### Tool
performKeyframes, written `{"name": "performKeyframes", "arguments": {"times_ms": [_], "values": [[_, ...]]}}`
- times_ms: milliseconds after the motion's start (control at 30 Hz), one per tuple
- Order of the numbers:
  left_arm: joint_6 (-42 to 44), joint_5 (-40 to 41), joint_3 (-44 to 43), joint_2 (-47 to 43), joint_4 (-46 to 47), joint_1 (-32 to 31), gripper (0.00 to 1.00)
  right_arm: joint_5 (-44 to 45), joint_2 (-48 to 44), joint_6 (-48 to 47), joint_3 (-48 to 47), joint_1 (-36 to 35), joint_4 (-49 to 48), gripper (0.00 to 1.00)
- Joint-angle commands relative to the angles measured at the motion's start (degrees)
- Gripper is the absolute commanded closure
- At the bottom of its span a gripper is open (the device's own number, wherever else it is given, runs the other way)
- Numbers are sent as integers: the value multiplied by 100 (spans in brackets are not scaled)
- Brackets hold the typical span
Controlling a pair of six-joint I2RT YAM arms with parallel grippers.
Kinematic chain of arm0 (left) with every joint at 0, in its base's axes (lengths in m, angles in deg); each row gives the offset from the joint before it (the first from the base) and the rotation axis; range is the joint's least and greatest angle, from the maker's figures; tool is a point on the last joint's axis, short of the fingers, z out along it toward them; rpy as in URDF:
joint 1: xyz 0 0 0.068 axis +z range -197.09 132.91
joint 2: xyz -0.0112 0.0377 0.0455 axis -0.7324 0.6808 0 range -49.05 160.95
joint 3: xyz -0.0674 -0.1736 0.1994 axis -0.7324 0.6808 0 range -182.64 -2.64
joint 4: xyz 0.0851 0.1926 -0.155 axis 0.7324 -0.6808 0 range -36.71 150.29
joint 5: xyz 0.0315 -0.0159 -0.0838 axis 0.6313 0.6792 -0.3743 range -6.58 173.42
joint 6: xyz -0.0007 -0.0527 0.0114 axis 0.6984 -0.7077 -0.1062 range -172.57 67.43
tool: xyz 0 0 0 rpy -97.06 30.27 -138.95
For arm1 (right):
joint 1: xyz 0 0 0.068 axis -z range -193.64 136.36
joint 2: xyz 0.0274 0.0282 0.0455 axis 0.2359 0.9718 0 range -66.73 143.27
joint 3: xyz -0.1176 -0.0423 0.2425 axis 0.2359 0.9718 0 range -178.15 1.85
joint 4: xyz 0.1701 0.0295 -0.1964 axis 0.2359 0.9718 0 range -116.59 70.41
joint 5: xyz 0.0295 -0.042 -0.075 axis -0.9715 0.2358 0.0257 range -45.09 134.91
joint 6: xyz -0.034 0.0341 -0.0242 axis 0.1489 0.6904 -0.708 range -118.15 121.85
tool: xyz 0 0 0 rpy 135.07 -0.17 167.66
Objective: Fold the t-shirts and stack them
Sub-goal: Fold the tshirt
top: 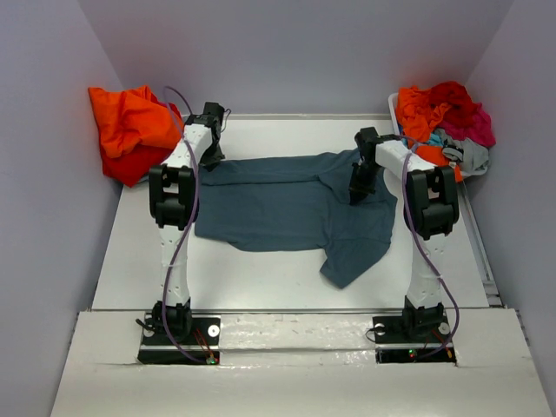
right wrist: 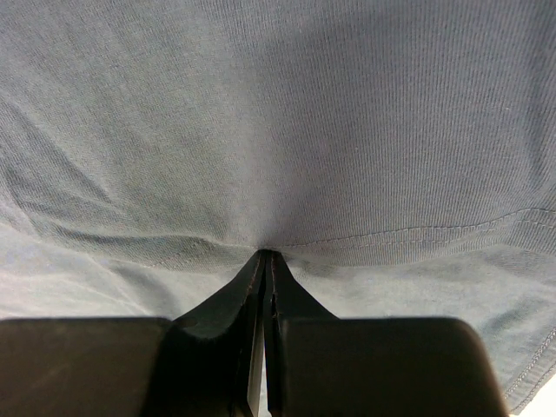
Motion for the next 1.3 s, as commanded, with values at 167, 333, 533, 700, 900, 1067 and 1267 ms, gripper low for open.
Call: {"name": "performKeyframes", "arguments": {"times_ms": [167,333,533,700,900,1067,1267], "values": [[2,-4,727,-313,-5,16,84,-50,-124,0,35,-53,-84,92],[2,118,877,-453,57,16,66,-77,-107,-17,88,-53,-128,92],[-15,338,780,-559,-13,16,49,-59,-80,-26,79,-53,-137,92],[-15,400,745,-612,-48,16,46,-68,-36,-35,71,-53,-145,92],[-6,409,815,-665,-49,16,49,-68,16,-35,70,-53,-154,92],[-6,400,868,-700,-40,16,80,-68,60,-35,62,-53,-154,92],[-50,330,842,-735,-92,16,94,-68,87,-44,53,-53,-154,92]]}}
